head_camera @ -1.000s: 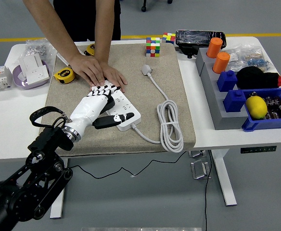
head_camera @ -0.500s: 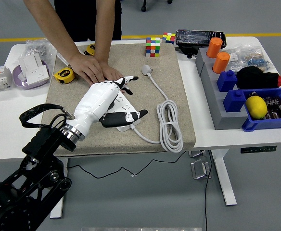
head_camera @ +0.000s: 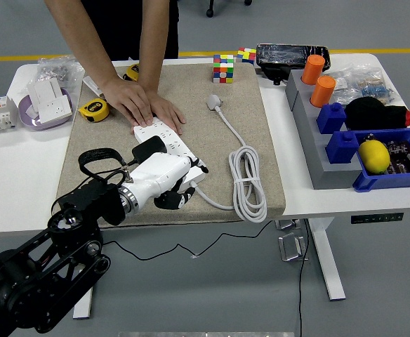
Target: Pick up the plug,place it near the board,insert it into the board,press the button
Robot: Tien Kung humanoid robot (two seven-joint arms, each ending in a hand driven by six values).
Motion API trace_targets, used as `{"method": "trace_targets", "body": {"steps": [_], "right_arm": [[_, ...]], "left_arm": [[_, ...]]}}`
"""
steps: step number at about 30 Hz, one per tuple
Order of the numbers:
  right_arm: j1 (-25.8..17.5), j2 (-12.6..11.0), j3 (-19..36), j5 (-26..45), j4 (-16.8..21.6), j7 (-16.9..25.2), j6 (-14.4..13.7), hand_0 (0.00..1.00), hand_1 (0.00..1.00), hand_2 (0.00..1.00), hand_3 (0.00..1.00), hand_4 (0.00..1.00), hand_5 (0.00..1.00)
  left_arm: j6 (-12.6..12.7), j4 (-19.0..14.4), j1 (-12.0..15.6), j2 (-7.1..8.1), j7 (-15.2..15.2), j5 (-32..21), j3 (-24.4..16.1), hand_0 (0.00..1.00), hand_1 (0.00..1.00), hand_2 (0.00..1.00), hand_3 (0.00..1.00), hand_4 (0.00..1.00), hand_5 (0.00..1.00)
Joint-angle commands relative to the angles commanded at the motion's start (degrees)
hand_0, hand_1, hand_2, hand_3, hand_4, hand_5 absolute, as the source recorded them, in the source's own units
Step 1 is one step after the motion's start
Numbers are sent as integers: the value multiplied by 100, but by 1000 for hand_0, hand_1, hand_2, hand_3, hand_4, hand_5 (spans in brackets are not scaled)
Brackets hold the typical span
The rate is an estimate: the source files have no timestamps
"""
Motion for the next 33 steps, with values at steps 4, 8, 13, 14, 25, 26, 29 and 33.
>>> {"method": "trace_targets", "body": {"steps": [4,8,13,14,25,26,29,33], "right_arm": [[6,2,-10,1,2,1,2,805,765,750,777,998,998],[11,3,-37,6,3,2,4,805,765,750,777,998,998],[8,2,-63,9,5,2,4,804,765,750,777,998,998],[5,2,-68,12,5,1,3,804,765,750,777,998,998],[4,-6,-72,5,9,-1,-1,804,765,750,777,998,998],[3,-5,-70,3,9,-1,-2,804,765,750,777,998,998],[-2,-6,-73,5,9,0,-3,804,765,750,777,998,998],[-9,-9,-74,12,7,-2,-5,804,765,750,777,998,998]], "left_arm": [[111,489,-96,-102,-68,0,38,150,69,156,833,531,2],[285,1000,-192,-217,-139,0,-21,150,69,156,833,531,2],[438,1461,-276,-317,-240,0,-203,151,67,156,835,536,2],[450,1493,-282,-328,-249,0,-238,151,67,156,835,536,2],[509,1570,-292,-357,-289,0,-398,152,66,155,832,543,2],[493,1581,-289,-353,-289,0,-397,152,66,155,832,543,2],[486,1621,-280,-344,-301,0,-389,153,65,155,819,546,2],[506,1705,-269,-349,-320,0,-397,153,65,155,819,546,2]]}}
